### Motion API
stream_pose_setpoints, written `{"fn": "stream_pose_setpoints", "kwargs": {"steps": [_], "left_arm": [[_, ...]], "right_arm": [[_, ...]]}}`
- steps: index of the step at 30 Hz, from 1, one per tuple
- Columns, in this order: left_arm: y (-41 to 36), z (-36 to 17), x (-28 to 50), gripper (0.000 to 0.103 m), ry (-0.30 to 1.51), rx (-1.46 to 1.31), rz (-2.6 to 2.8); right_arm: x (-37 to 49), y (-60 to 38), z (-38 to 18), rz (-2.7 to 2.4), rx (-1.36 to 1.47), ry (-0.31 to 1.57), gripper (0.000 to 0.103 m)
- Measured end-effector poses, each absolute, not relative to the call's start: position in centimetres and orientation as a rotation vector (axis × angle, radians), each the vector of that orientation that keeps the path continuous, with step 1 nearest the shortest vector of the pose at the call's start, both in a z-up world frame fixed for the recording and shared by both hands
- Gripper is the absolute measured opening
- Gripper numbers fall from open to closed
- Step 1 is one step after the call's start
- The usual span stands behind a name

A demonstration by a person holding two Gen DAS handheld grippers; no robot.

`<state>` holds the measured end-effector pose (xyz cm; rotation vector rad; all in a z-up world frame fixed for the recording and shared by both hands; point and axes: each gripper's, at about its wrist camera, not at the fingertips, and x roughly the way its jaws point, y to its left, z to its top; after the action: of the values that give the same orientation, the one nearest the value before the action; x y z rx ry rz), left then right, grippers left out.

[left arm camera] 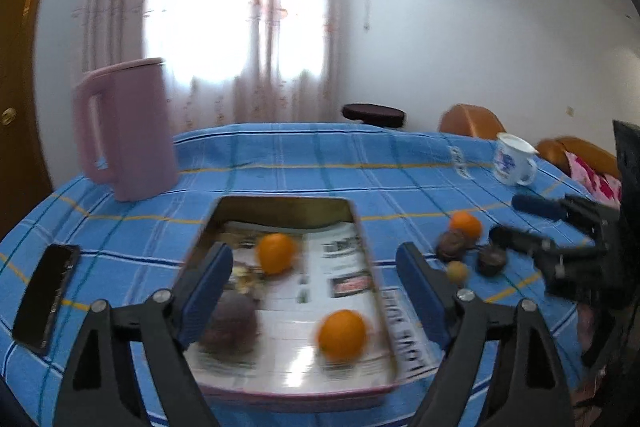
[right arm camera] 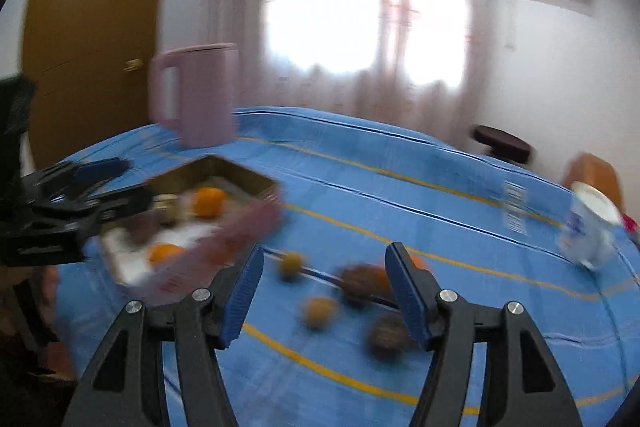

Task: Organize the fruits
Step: 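Grasp the brown-labeled can with the right tool while the left tool approaches a brown kiwi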

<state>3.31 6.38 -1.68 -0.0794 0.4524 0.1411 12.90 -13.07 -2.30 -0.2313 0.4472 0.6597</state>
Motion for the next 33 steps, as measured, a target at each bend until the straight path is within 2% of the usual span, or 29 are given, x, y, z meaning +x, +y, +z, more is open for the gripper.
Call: {"fn": "stream_pose_setpoints", "kwargs": {"steps": [7,15,18,19,21,24,33], "left_arm": [[0.5,-2.0,5.8,0.086,0.496,0.002,0.032],[-3.4,-2.8,9.2,0.086,0.571,0.06,-0.031],[-3.8,-3.2,10.2,0.084,0.602,0.067,-0.043],[-3.8,-3.4,10.6,0.083,0.615,0.069,-0.044],[-3.8,-3.8,11.2,0.07,0.647,0.06,-0.066],[-3.6,-4.3,12.0,0.059,0.694,0.035,-0.103],[-3.5,-5.8,13.7,0.056,0.81,-0.008,-0.172]], "right_arm": [[15.2,-18.4,-3.0,0.512,-0.155,0.486,0.065],[17.5,-19.6,-4.0,0.504,-0.126,0.566,0.065],[18.4,-19.2,-4.3,0.542,-0.123,0.607,0.059],[18.6,-18.8,-4.5,0.56,-0.123,0.62,0.055],[19.0,-18.3,-4.8,0.586,-0.13,0.643,0.052],[19.5,-17.2,-5.5,0.634,-0.143,0.696,0.048],[21.4,-17.3,-6.8,0.674,-0.071,0.805,0.044]]}}
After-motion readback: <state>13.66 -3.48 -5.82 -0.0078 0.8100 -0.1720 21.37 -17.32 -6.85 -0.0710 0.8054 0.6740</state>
